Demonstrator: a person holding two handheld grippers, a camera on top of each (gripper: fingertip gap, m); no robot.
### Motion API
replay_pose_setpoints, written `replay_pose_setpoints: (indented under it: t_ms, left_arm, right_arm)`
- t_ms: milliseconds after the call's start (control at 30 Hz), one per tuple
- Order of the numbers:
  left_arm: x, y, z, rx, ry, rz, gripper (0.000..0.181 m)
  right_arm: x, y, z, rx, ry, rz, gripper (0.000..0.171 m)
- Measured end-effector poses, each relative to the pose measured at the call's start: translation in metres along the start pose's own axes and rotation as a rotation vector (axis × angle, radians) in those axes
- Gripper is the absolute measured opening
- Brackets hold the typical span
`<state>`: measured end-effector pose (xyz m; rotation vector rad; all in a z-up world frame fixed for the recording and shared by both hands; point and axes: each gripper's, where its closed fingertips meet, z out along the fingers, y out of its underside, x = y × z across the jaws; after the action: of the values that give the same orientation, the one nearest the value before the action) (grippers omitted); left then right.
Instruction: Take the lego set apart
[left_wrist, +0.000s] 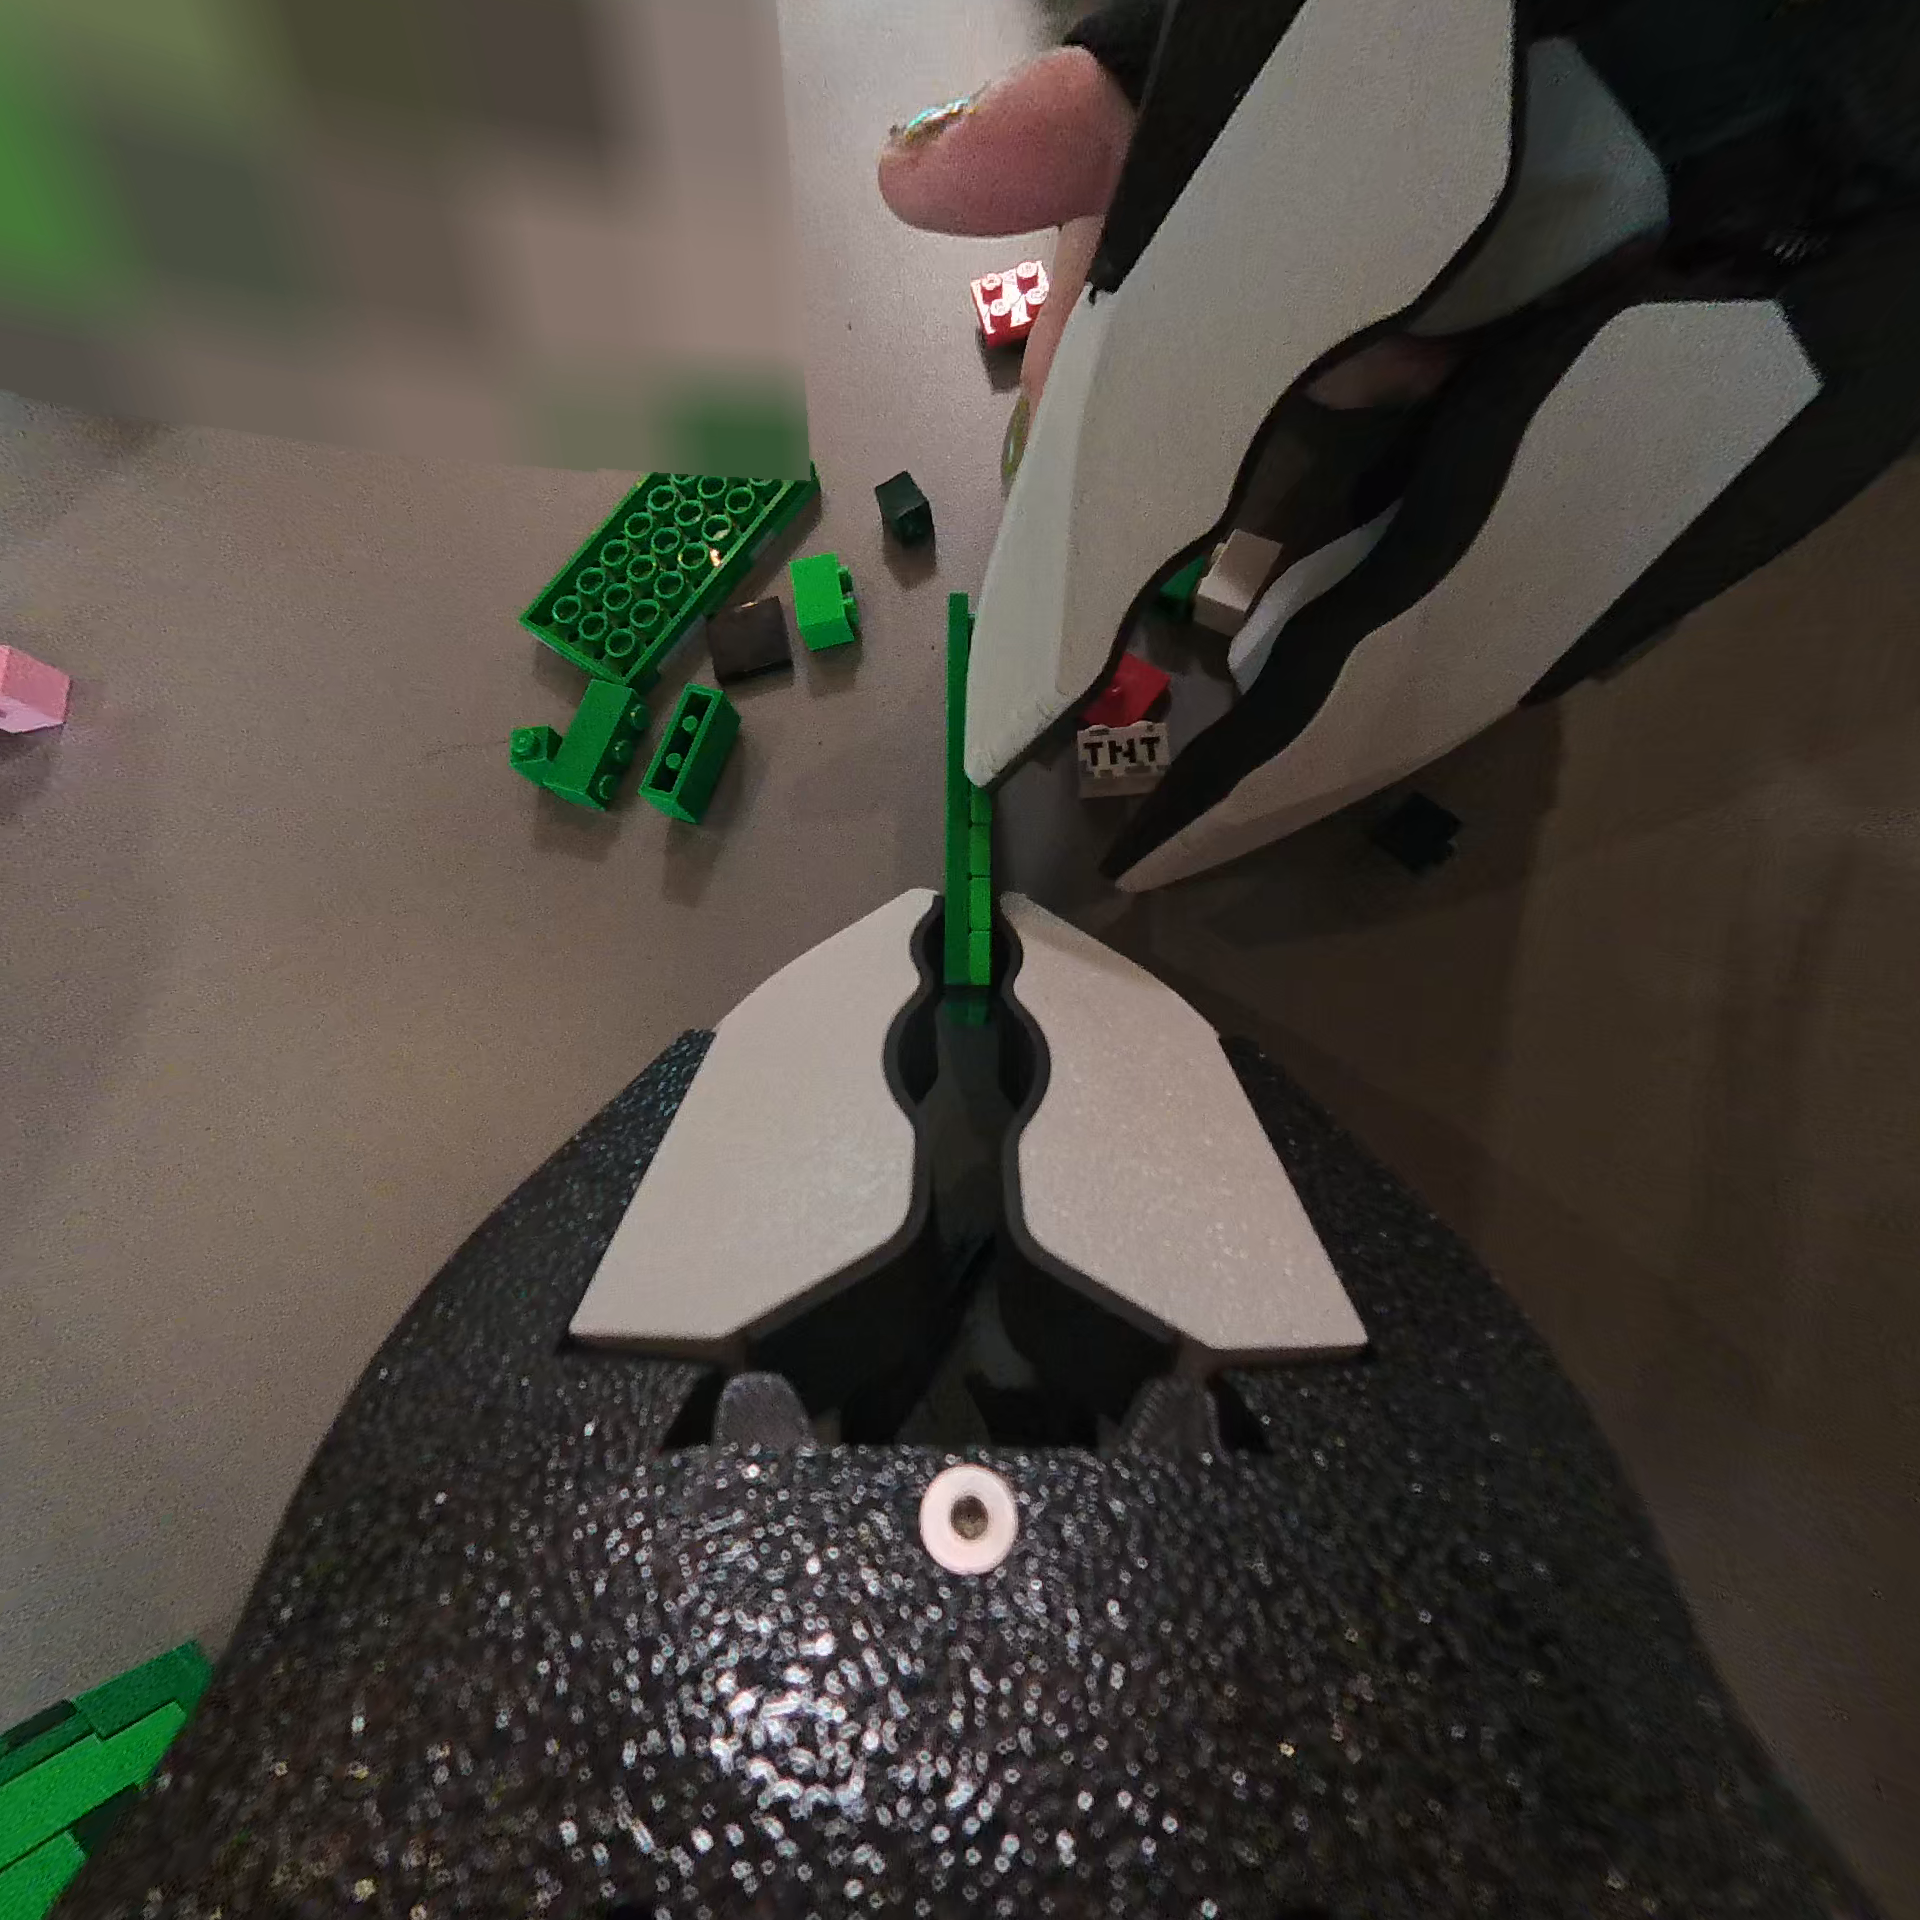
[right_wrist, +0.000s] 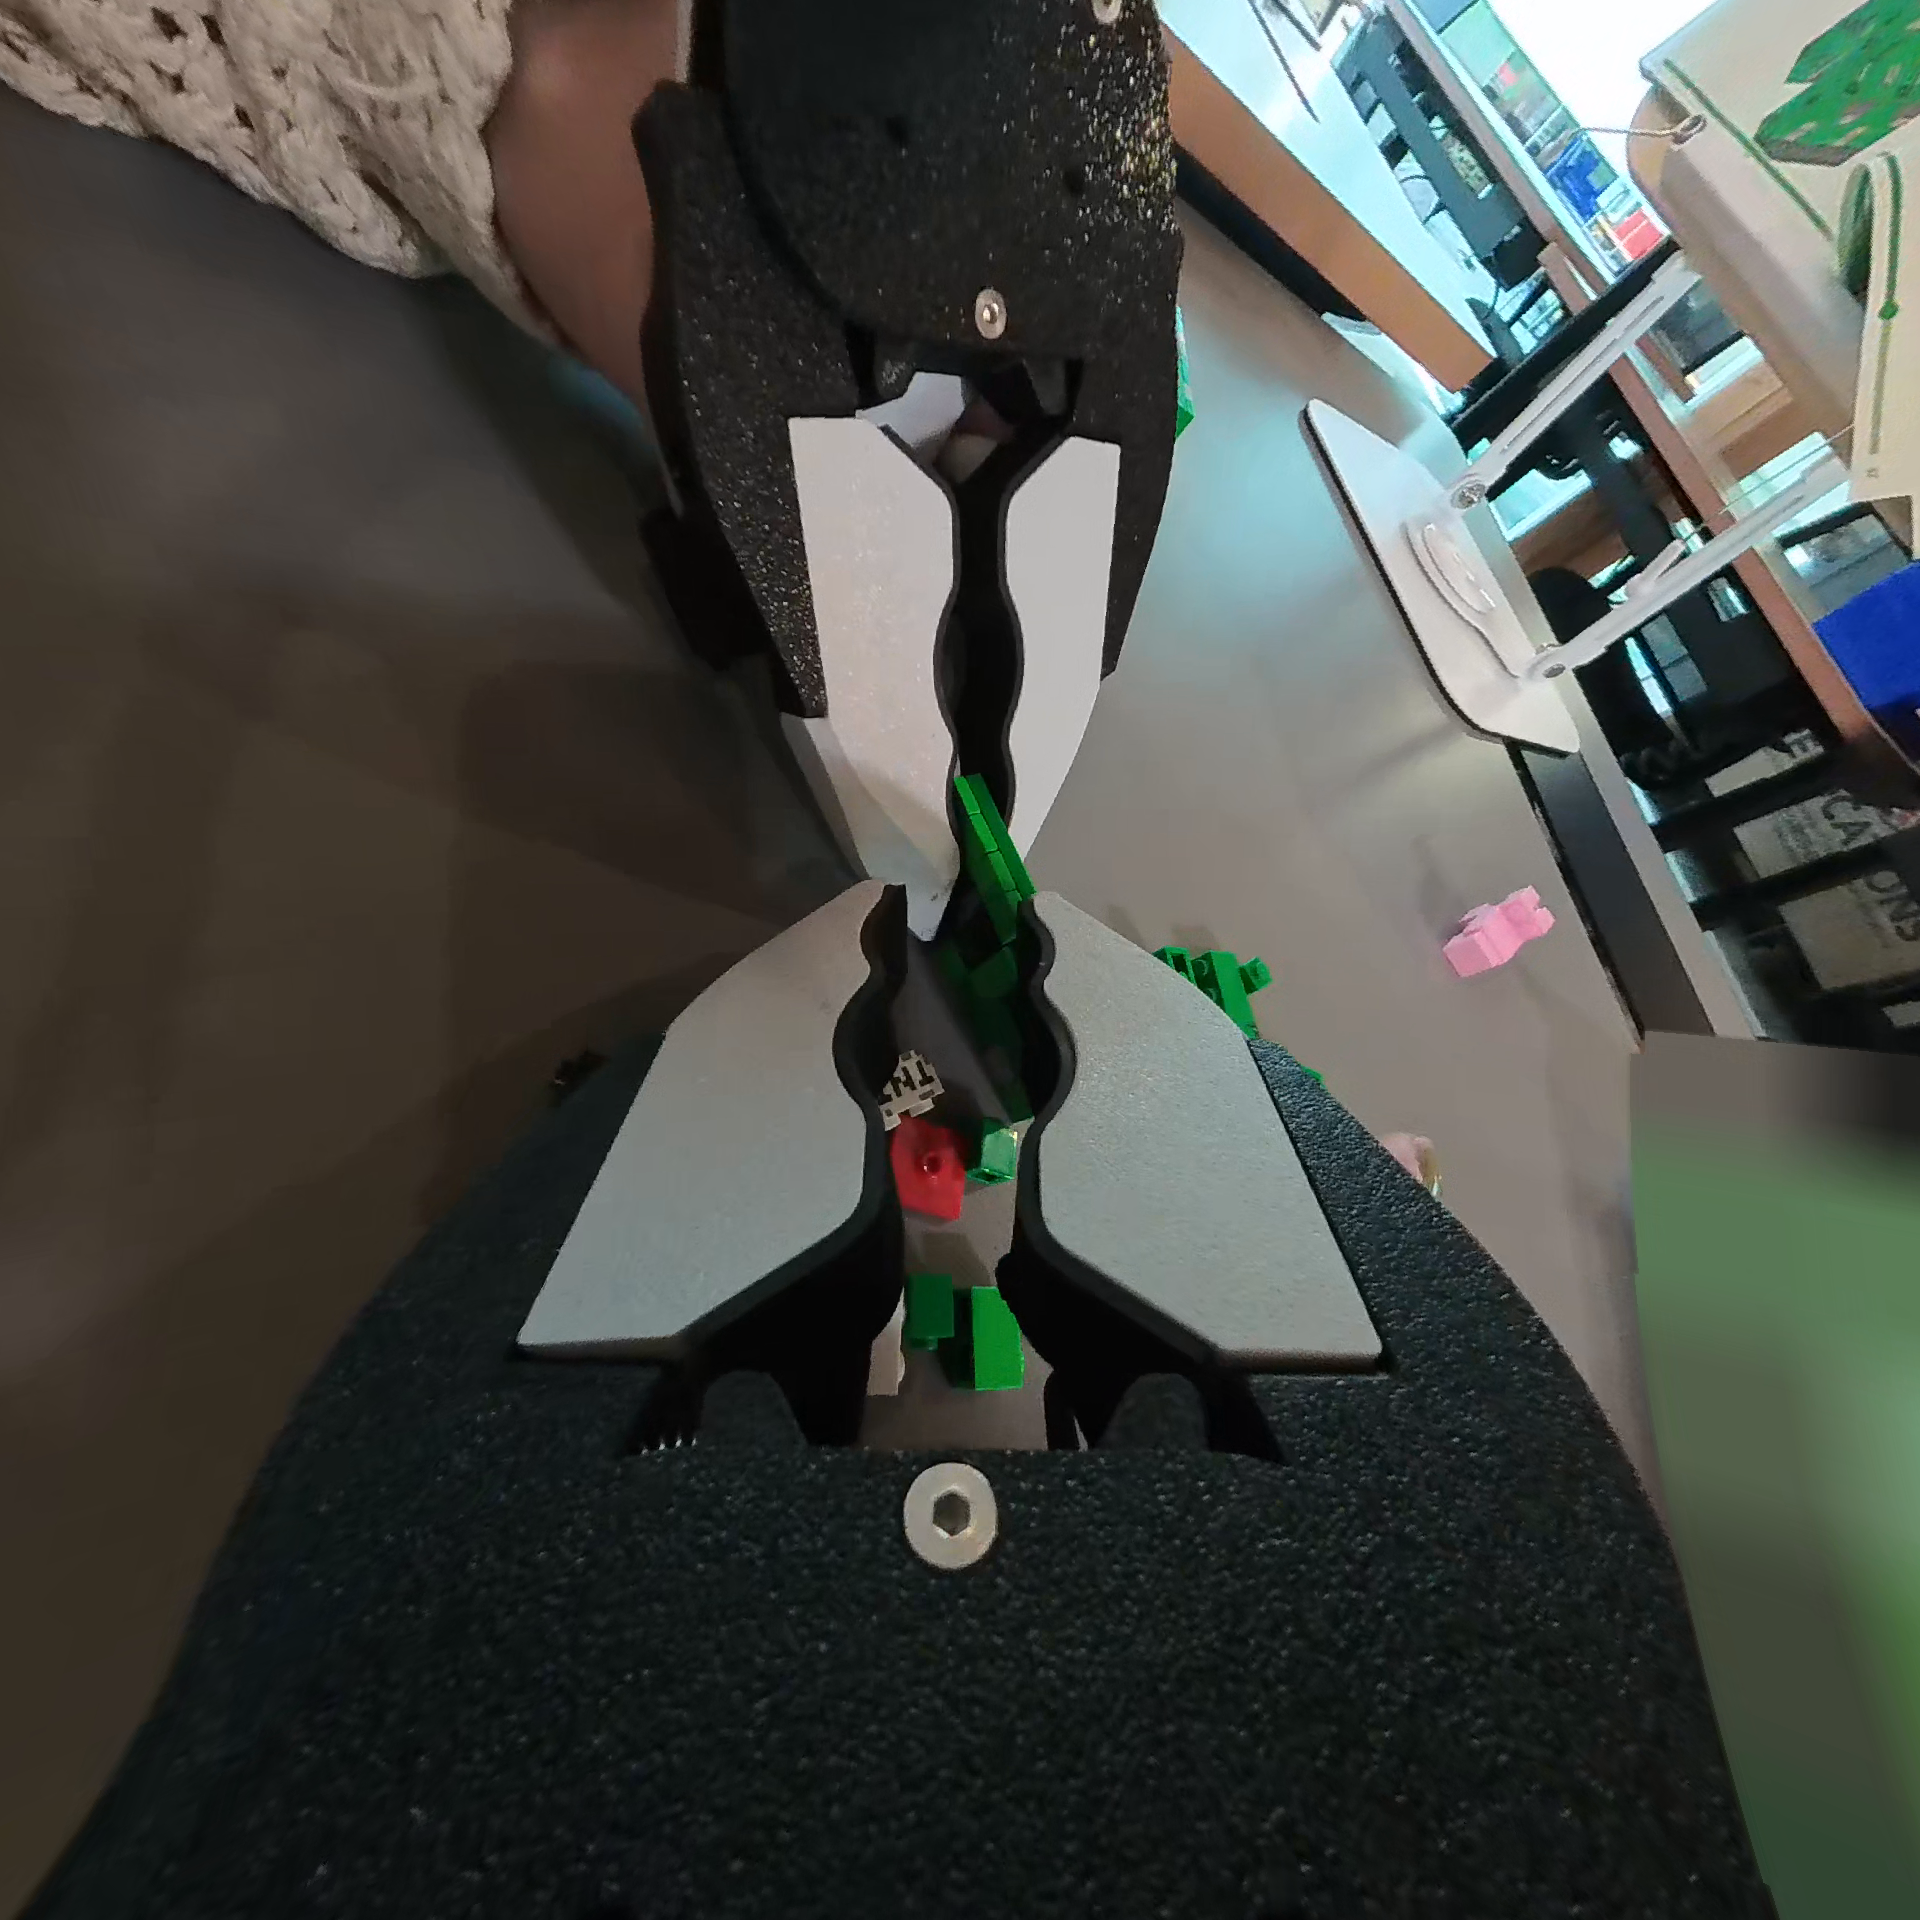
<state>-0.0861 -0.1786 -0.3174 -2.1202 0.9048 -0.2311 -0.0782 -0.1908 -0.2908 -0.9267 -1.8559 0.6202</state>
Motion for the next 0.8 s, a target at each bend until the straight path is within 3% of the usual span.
replay_pose_setpoints:
  t_ms: [367,467,500,533,600,700,800]
  left_arm:
    - [0.000,0.000,0.000,-0.009,-0.002,0.006,0.006]
    - [0.000,0.000,0.000,-0.010,-0.008,0.017,0.006]
    - [0.000,0.000,0.000,-0.011,-0.007,0.010,0.006]
    - [0.000,0.000,0.001,-0.009,0.000,0.000,0.006]
    - [0.000,0.000,0.001,-0.004,0.006,-0.007,0.006]
    - [0.000,0.000,0.001,-0.007,-0.001,-0.001,0.006]
    - [0.000,0.000,0.001,-0.005,0.016,-0.027,0.006]
  right_arm:
    - [-0.001,0.001,0.001,-0.046,-0.006,-0.043,0.020]
    - [-0.002,0.000,-0.001,-0.031,-0.067,0.053,0.021]
    - [-0.008,0.001,-0.002,-0.036,-0.119,0.053,0.003]
    - [-0.020,0.011,0.002,-0.096,-0.175,0.038,0.000]
    - [-0.017,0.008,0.002,-0.081,-0.114,-0.027,0.000]
    - [-0.006,0.005,0.001,-0.035,-0.063,0.022,0.017]
    - [-0.005,0.002,0.001,-0.021,-0.007,-0.042,0.020]
